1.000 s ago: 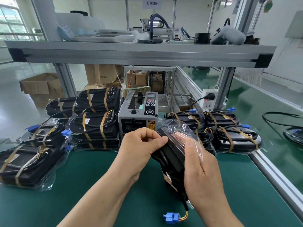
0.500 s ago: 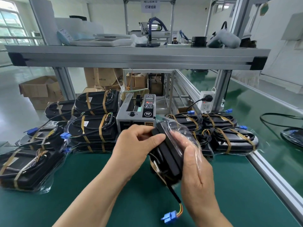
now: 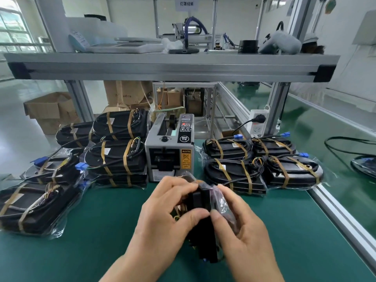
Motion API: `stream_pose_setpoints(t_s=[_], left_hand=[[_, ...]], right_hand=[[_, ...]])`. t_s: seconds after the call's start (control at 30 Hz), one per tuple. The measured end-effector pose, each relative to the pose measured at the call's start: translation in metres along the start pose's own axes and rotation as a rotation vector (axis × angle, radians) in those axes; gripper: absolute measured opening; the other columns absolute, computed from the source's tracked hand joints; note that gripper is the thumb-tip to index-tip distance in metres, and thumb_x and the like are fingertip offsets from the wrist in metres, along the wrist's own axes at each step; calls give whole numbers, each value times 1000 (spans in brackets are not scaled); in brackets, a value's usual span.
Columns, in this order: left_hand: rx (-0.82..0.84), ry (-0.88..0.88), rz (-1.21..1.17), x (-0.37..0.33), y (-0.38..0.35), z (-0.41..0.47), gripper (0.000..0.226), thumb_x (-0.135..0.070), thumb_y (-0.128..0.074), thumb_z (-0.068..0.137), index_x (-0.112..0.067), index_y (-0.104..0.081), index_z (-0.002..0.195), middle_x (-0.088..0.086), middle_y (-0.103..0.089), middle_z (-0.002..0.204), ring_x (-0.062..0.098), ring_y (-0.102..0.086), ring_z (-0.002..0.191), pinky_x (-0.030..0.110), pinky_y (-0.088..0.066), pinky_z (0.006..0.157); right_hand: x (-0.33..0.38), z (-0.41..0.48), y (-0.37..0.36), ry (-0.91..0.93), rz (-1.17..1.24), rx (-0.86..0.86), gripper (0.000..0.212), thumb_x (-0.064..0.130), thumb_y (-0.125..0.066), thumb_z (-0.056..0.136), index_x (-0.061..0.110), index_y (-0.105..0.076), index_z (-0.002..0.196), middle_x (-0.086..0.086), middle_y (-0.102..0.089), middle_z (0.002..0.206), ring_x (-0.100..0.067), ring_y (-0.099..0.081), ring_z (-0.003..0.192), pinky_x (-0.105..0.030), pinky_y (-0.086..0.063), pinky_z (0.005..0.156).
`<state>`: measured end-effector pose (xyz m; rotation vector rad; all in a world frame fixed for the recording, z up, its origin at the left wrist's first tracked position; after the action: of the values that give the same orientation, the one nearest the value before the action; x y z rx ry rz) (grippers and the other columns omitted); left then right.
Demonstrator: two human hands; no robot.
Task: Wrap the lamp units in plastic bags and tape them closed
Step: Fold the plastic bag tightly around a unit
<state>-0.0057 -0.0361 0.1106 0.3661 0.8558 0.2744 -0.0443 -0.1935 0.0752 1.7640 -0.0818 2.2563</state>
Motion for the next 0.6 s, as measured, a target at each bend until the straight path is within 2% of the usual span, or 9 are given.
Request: stream_pose_setpoints(t_s=[0.07,0.2,0.27,0.33,0.4,0.47,0.6], left_hand=[[-17,-54,12,-3,-2,-7,37,-37,-75,73,-22,-74,107,-20,-60,108,3,-63,101,11,-46,84],[-69,-155,28,-7,-11,-24,30,-28,-71,74,-22,-71,103,-19,-60,108,2,-64,99,15,-50,84],[-92,-175,22,-3,-13,-28,30,-28,-72,74,-22,-69,103,-18,-60,110,1,-64,100,15,-50,85],[-86,-182,21,1,-16,-32,30,-31,-73,74,-23,-68,102,-18,-59,111,0,-63,99,15,-51,84],[-80,-173,24,3,-18,-35,31,-33,-74,73,-27,-64,102,-20,-58,111,-1,-62,101,13,-50,85],[-86,-164,23,5,-21,-36,31,-34,-73,73,-29,-64,102,-20,-58,112,-2,-62,102,11,-48,86],[-99,-167,20,4,-24,-37,30,-35,-74,73,-28,-64,100,-18,-59,110,0,-62,102,9,-46,86]], right_hand=[[1,-3,-3,-25,-43,37,49,14,-69,89,37,-60,131,20,-67,125,10,-62,111,-17,-50,97],[-6,-8,-9,-56,-34,50,52,19,-70,89,36,-57,135,22,-69,121,13,-61,108,-3,-44,84],[-11,-11,-11,-50,-38,36,48,36,-62,90,40,-54,137,23,-68,123,13,-60,111,-3,-43,85],[-15,-14,-10,-27,-53,-16,45,54,-45,95,41,-54,137,25,-65,127,13,-57,116,-4,-41,90],[-17,-15,-12,-2,-59,-56,47,51,-38,95,40,-56,136,25,-64,130,12,-54,122,-11,-42,100],[-20,-17,-14,9,-39,-108,48,47,-37,91,39,-59,133,26,-65,129,10,-55,122,-16,-43,103],[-24,-18,-8,-3,71,-241,44,46,-35,92,40,-68,121,28,-70,114,6,-64,109,-12,-48,89]])
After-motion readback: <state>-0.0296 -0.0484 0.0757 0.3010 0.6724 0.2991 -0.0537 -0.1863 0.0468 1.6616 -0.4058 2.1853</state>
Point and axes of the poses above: each hand's wrist, its own z-axis towards the middle knuckle, its own y-axis out of the back of the hand, x = y × z, the point moved 6 cm from there along z, towards the middle knuckle
